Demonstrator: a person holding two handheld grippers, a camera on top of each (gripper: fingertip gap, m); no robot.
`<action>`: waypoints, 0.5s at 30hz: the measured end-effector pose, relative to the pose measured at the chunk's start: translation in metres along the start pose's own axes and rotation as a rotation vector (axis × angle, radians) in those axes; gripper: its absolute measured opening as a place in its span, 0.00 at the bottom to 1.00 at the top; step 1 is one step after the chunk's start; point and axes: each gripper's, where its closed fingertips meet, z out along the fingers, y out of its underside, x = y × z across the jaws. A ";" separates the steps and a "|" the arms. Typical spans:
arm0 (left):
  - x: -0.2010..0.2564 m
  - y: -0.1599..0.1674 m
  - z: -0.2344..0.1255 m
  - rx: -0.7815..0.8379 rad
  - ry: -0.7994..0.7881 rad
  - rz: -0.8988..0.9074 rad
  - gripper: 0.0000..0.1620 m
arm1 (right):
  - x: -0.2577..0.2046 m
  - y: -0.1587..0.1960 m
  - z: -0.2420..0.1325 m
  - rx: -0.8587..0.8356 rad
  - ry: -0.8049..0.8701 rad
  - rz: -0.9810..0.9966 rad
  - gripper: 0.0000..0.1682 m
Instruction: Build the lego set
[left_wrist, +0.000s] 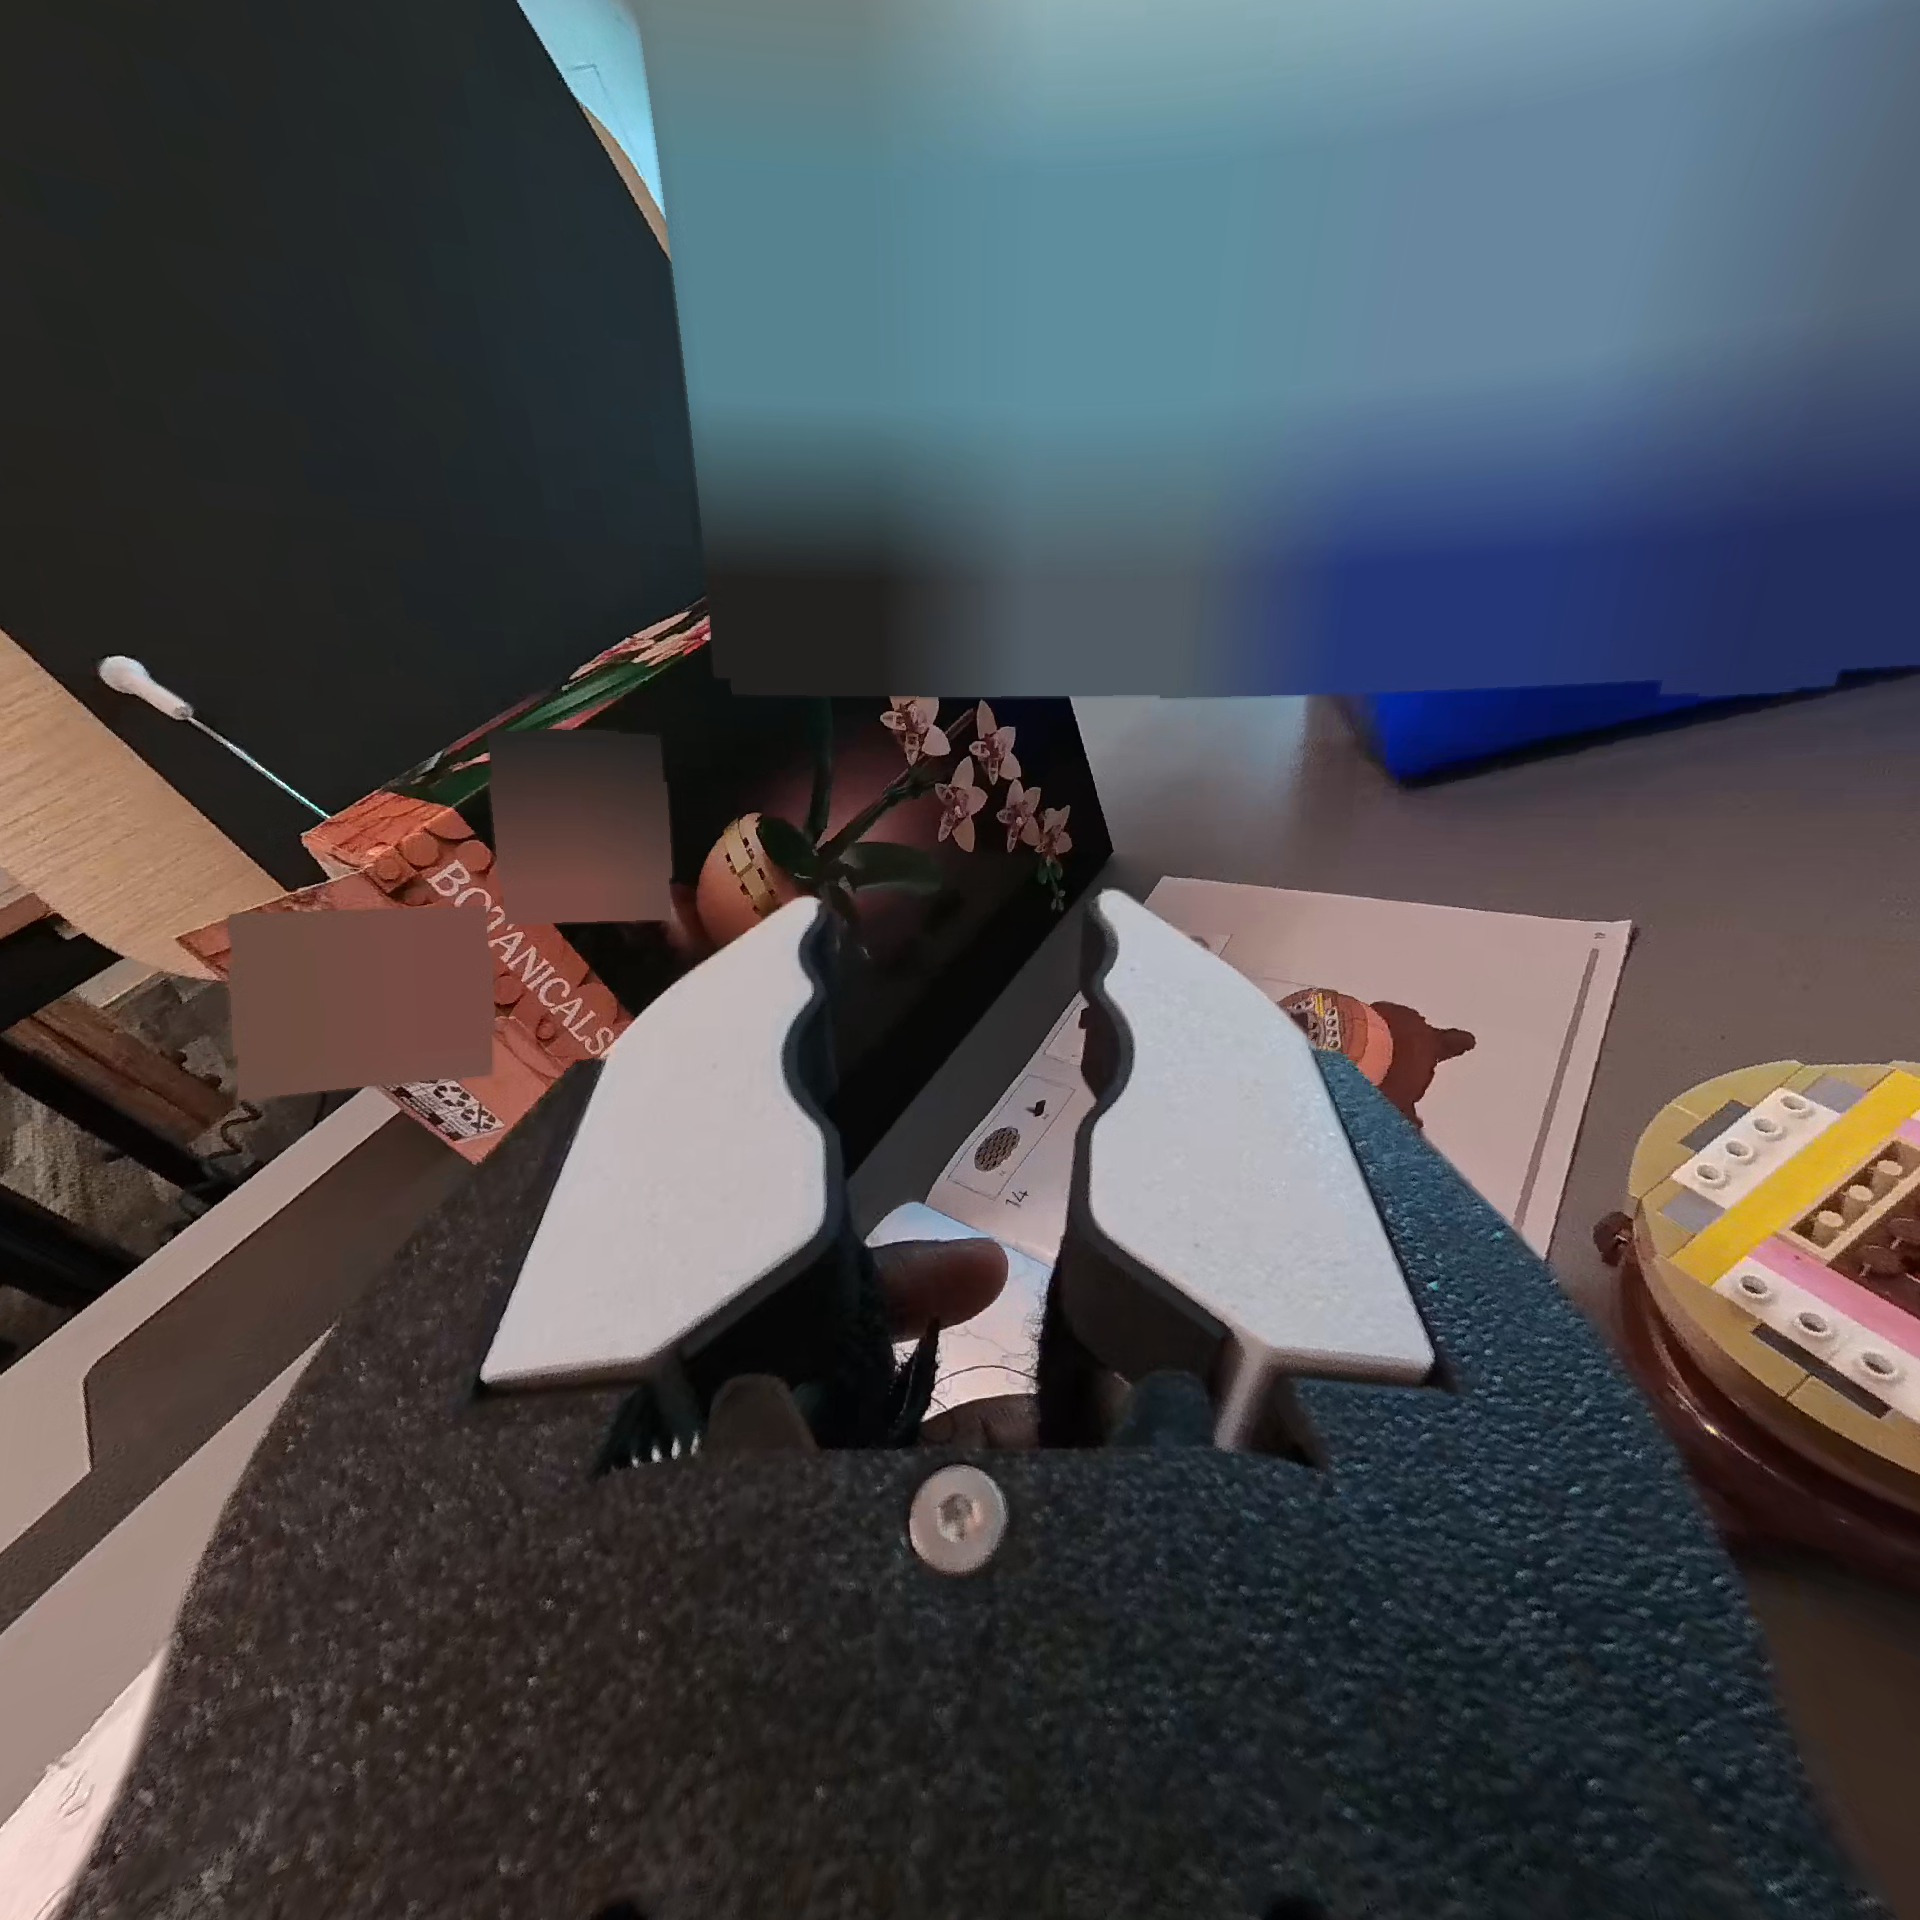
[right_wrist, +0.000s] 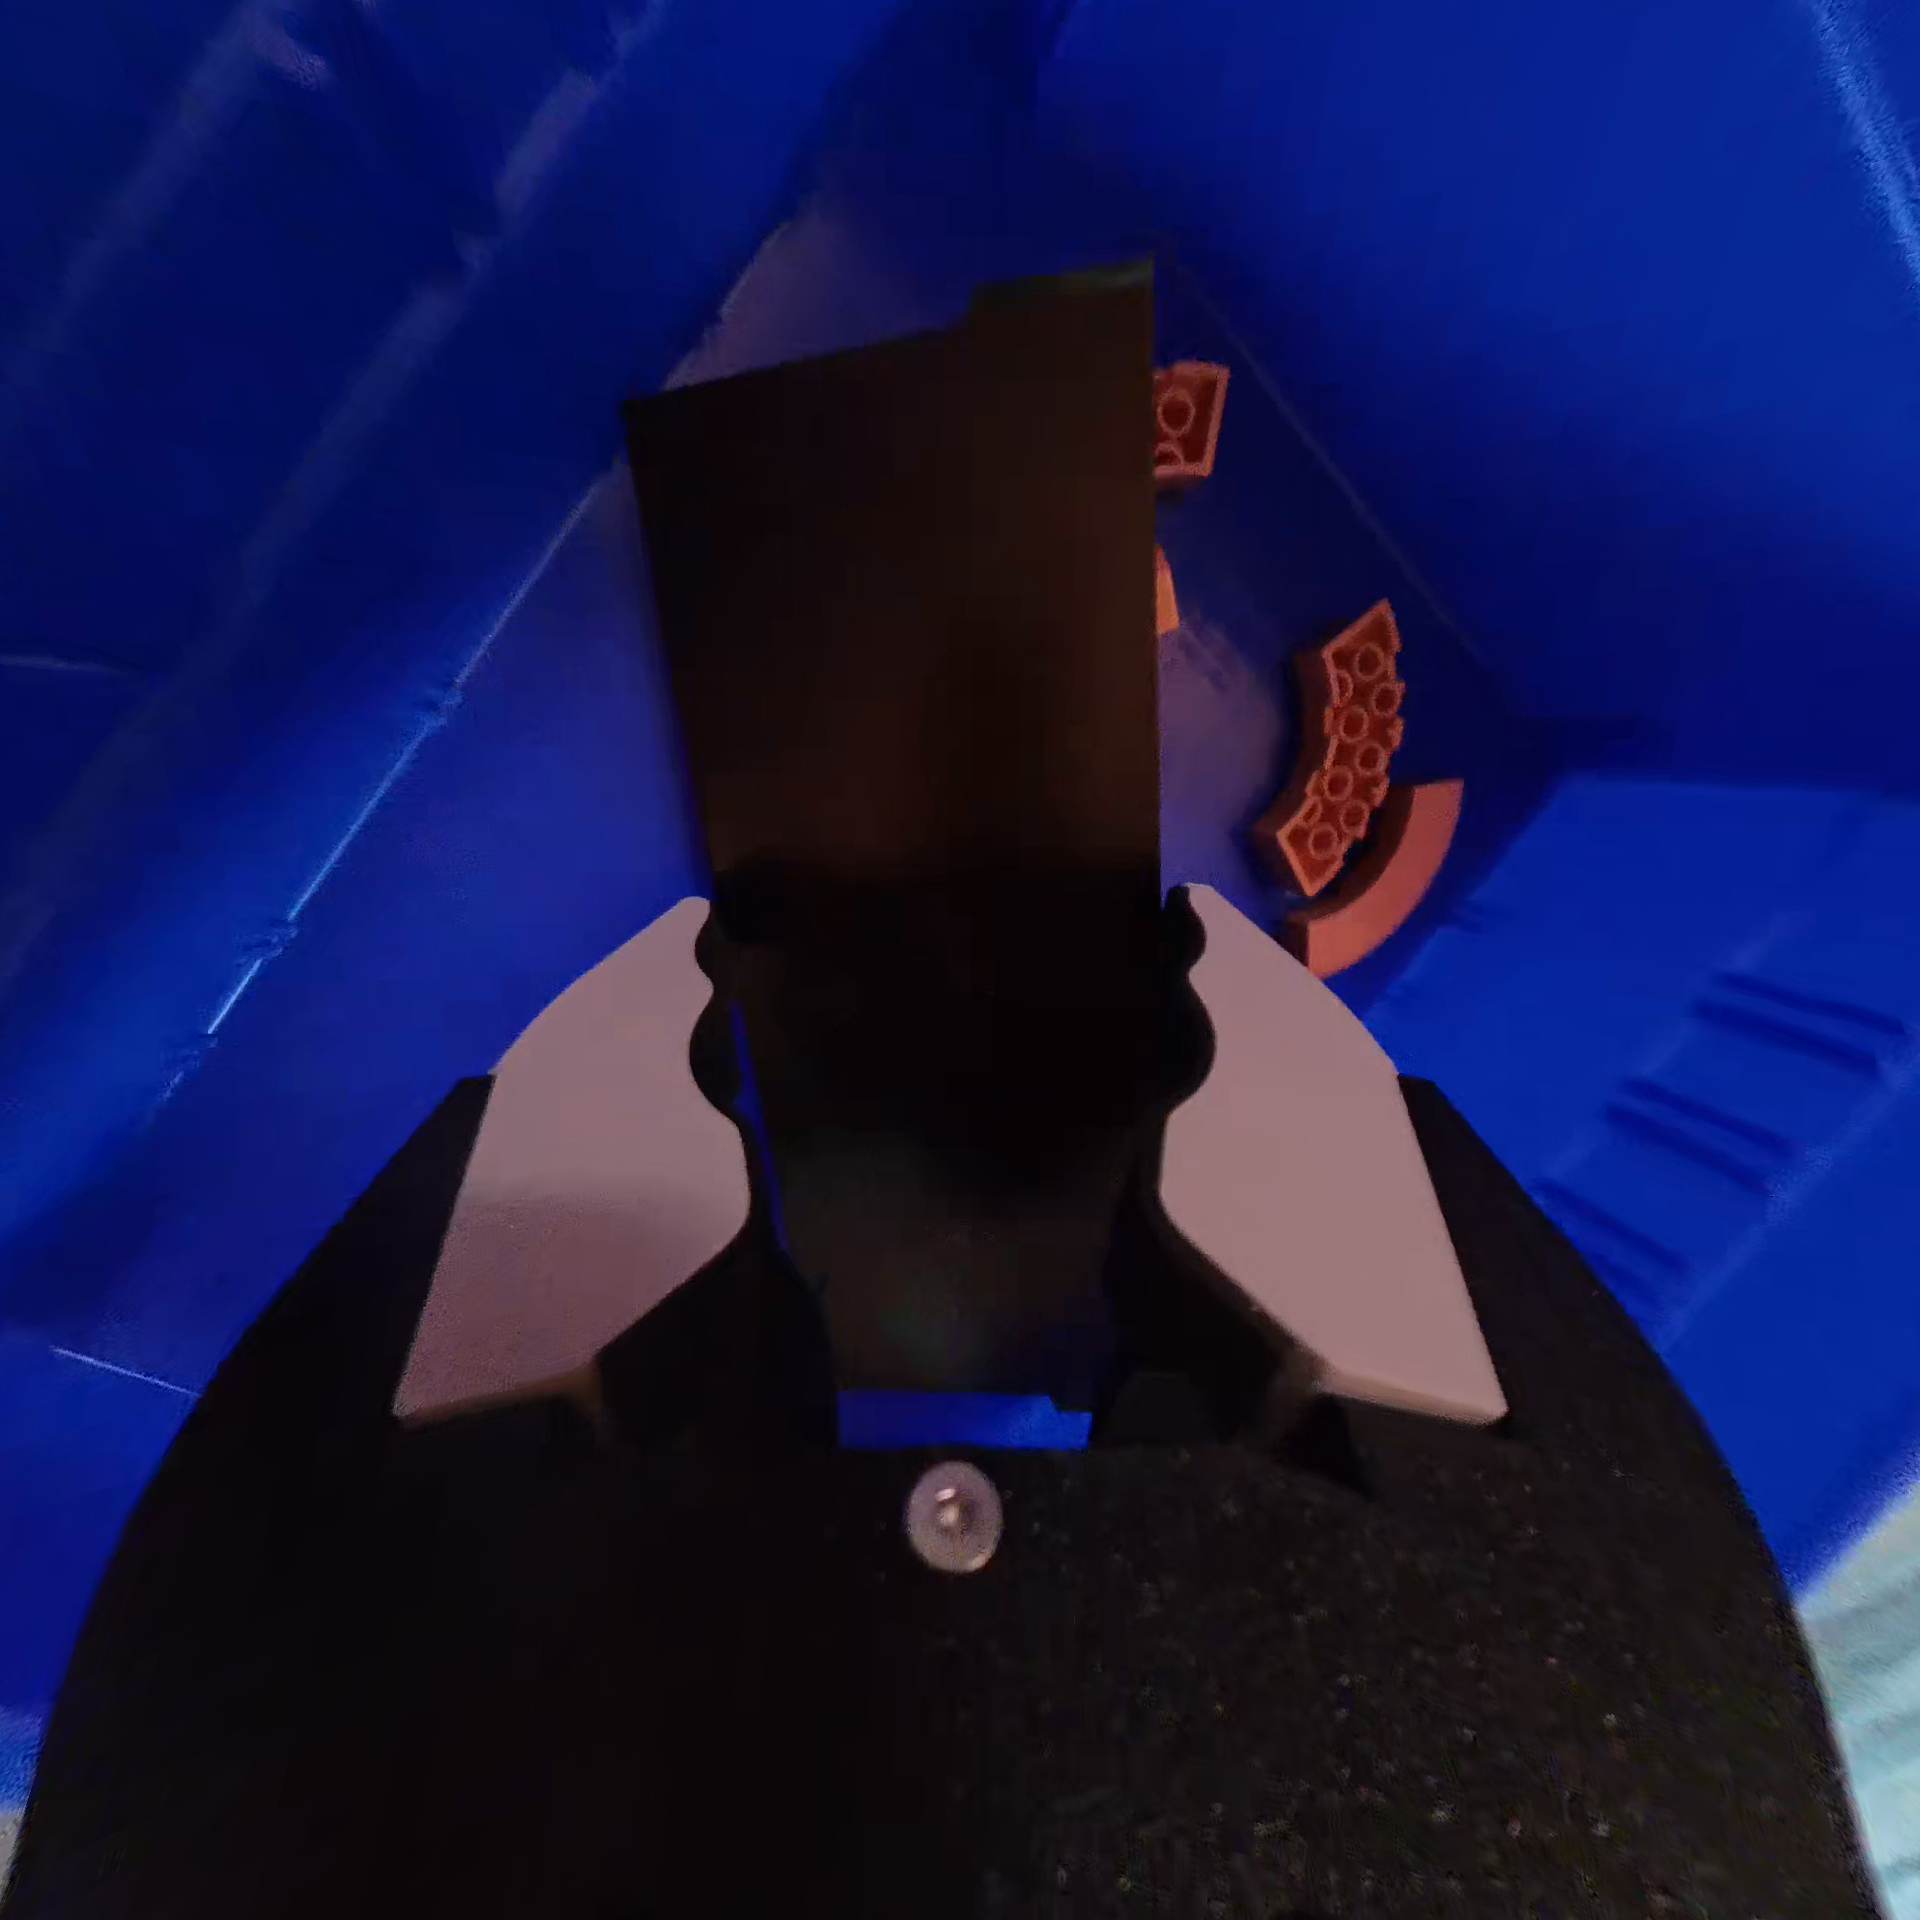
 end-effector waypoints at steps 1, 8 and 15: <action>0.000 0.000 0.000 0.005 0.003 -0.003 0.28 | 0.002 0.001 -0.004 -0.013 0.017 -0.005 0.46; 0.002 -0.003 -0.003 0.019 0.006 -0.001 0.28 | 0.031 -0.007 -0.059 -0.038 0.283 -0.175 0.46; 0.002 -0.009 -0.007 0.067 0.006 -0.034 0.28 | -0.009 0.038 -0.093 -0.289 0.104 0.267 0.46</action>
